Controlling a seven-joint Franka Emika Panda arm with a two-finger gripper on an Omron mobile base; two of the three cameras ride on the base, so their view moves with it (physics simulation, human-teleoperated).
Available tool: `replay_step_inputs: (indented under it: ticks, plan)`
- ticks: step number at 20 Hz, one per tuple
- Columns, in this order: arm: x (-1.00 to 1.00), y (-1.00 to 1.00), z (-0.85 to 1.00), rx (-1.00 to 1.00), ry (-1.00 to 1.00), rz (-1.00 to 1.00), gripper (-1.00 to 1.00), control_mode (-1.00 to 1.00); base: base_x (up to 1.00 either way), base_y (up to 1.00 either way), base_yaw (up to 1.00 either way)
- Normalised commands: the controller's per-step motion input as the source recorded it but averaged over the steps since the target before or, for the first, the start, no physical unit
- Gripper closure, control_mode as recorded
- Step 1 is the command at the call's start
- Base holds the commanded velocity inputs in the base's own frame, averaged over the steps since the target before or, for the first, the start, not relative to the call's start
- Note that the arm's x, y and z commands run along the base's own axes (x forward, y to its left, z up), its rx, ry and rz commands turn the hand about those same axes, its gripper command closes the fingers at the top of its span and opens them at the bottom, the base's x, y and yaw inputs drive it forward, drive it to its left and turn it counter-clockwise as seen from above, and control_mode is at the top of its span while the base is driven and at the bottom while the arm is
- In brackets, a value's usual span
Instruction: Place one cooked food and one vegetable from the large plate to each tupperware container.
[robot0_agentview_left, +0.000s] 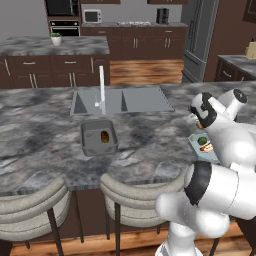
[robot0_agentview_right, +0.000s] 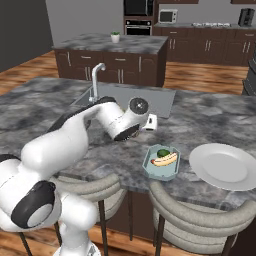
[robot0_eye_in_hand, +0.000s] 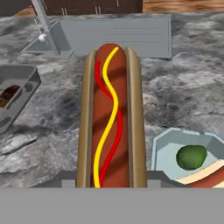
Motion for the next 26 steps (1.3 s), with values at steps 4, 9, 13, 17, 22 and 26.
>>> replay_step_inputs:
  ticks: [4, 9, 13, 17, 22, 26]
  plan:
    - [0.24, 1.0, -0.01, -0.57, 0.22, 0.07, 1.0, -1.0, 0.0, 0.0, 0.0]
    - [0.55, 1.0, -0.08, -0.4, 0.09, 0.12, 1.0, -1.0, 0.0, 0.0, 0.0]
    - [0.67, 1.0, -0.02, -0.26, 0.14, 0.23, 1.0, -1.0, 0.0, 0.0, 0.0]
    - [0.62, 1.0, -0.01, -0.07, 0.11, 0.32, 1.0, -1.0, 0.0, 0.0, 0.0]
    - [0.52, 1.0, -0.02, 0.0, 0.01, 0.33, 1.0, -1.0, 0.0, 0.0, 0.0]
    - [0.62, 1.0, -0.44, -0.01, 0.12, 0.34, 1.0, -1.0, 0.0, 0.0, 0.0]
